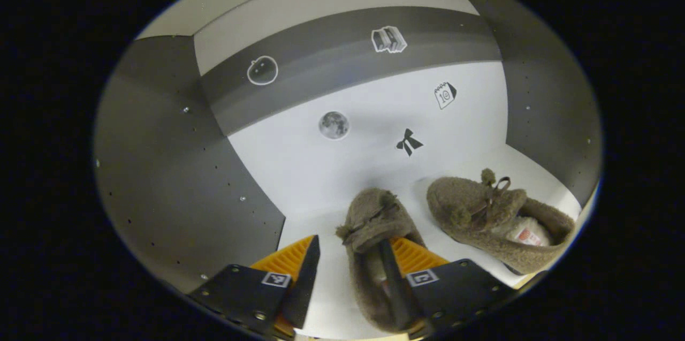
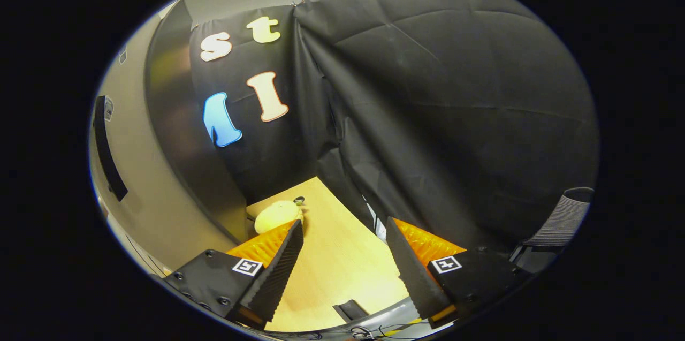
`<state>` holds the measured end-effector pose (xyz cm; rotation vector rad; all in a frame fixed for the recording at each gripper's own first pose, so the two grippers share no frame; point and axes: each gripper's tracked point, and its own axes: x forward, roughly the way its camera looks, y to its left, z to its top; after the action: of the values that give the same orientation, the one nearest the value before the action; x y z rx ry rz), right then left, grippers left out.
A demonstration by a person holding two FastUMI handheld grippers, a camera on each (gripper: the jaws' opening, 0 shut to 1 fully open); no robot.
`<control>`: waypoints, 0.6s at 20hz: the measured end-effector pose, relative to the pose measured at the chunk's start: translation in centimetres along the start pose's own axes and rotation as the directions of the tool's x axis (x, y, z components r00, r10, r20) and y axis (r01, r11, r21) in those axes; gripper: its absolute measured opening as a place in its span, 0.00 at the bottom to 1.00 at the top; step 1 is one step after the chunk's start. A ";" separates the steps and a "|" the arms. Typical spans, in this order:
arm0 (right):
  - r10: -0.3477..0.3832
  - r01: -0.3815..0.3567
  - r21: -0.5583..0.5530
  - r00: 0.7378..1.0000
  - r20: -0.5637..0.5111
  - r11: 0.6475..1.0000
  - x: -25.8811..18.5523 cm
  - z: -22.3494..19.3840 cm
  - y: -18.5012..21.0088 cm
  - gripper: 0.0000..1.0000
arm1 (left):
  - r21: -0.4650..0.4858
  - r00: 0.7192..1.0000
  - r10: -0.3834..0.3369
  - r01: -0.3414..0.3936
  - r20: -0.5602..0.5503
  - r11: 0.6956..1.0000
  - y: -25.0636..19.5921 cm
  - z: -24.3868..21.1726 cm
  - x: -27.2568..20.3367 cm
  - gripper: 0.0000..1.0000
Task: Grab one shoe with the right hand and put it into the shoe cabinet, grab the other shoe with the left hand and put it into the shoe cabinet; then close the right door with the right hand and the left door with the left hand.
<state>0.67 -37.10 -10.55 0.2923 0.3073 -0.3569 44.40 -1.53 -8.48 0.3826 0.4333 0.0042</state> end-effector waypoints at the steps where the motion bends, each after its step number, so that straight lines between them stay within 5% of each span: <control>1: 0.012 -0.012 -0.005 1.000 0.007 1.000 0.0 0.3 0.3 0.99 | 0.003 1.000 0.003 -0.003 0.019 1.000 0.3 0.3 -1.0 0.87; 2: 0.025 -0.025 -0.010 1.000 0.015 1.000 0.2 0.8 0.7 0.98 | -0.003 0.998 0.005 -0.004 0.055 1.000 0.6 1.1 -2.5 0.99; 7: 0.131 -0.130 -0.025 0.991 0.041 0.991 0.9 2.7 4.1 0.99 | -0.018 0.976 0.006 -0.002 0.219 1.000 0.7 4.3 -11.9 0.94; 12: 0.248 -0.242 -0.107 0.968 0.046 0.964 0.9 4.5 8.9 0.98 | -0.191 0.915 0.053 0.027 0.400 0.981 0.5 4.6 -22.3 1.00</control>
<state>6.00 -30.90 -4.75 0.2175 0.2268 -0.1052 26.09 -4.56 4.65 0.1860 0.0184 -0.0193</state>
